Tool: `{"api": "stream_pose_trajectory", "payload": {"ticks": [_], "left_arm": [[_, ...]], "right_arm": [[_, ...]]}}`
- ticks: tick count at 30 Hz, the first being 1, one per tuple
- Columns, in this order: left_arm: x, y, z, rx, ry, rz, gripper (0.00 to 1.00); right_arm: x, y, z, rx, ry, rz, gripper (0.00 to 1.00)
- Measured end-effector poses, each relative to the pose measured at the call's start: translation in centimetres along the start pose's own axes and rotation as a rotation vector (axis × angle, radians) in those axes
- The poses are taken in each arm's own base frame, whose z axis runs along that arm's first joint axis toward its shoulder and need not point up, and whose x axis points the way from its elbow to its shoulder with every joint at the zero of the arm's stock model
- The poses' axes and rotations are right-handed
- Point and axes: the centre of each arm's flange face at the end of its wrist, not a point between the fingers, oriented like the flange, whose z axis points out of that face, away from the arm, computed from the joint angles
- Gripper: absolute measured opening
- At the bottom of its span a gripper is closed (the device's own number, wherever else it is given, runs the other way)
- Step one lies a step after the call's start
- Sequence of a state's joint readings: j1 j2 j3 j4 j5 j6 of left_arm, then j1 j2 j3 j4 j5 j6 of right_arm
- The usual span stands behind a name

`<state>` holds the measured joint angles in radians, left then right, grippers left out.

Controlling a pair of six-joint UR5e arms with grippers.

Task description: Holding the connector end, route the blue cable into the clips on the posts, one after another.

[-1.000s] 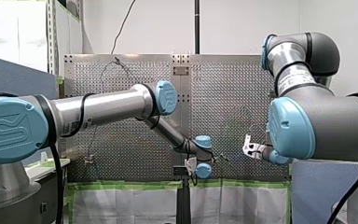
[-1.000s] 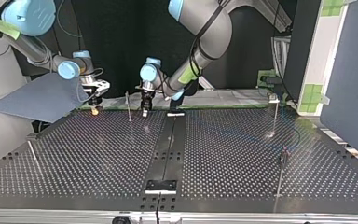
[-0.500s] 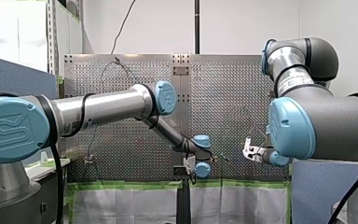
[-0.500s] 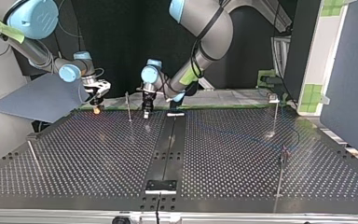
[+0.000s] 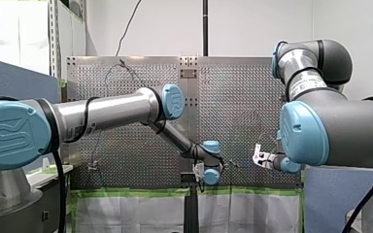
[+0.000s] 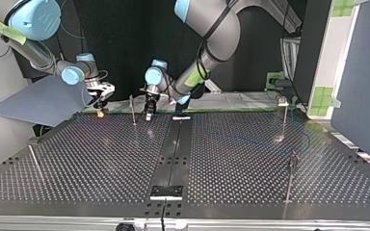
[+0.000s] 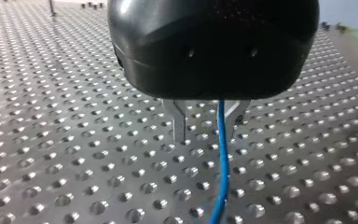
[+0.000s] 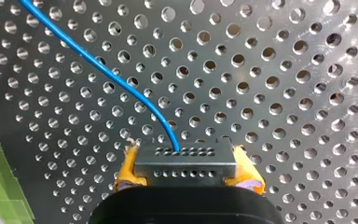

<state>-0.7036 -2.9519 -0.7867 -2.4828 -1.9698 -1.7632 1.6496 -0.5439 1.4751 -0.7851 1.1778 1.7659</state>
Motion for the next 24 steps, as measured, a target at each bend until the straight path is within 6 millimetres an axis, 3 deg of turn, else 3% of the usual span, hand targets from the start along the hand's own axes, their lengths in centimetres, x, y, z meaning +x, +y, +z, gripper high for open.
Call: {"api": "stream_pose_trajectory", "payload": {"ticks": [2,4,5,7,15,24], "left_arm": [[0.1,0.1,-0.2,-0.008,0.015,0.023,0.36],[0.3,0.2,-0.4,-0.014,0.030,0.047,0.65],[0.4,0.3,-0.5,-0.015,0.037,0.057,0.65],[0.5,0.2,-0.7,-0.016,0.055,0.084,1.00],[0.8,0.1,-1.9,-0.052,0.118,0.193,1.00],[-1.6,-3.1,-4.4,-0.032,0.175,0.303,1.00]], "right_arm": [[0.0,0.0,0.0,0.000,-0.001,0.001,0.00],[-0.1,0.0,0.0,0.000,-0.004,0.001,0.00],[-0.1,0.0,0.0,0.000,-0.004,0.002,0.00],[-0.1,0.0,-0.1,0.000,-0.006,0.003,0.00],[-0.2,0.1,-0.1,-0.002,-0.009,0.003,0.00],[-0.4,0.2,-0.2,-0.005,-0.014,0.005,0.00]]}}
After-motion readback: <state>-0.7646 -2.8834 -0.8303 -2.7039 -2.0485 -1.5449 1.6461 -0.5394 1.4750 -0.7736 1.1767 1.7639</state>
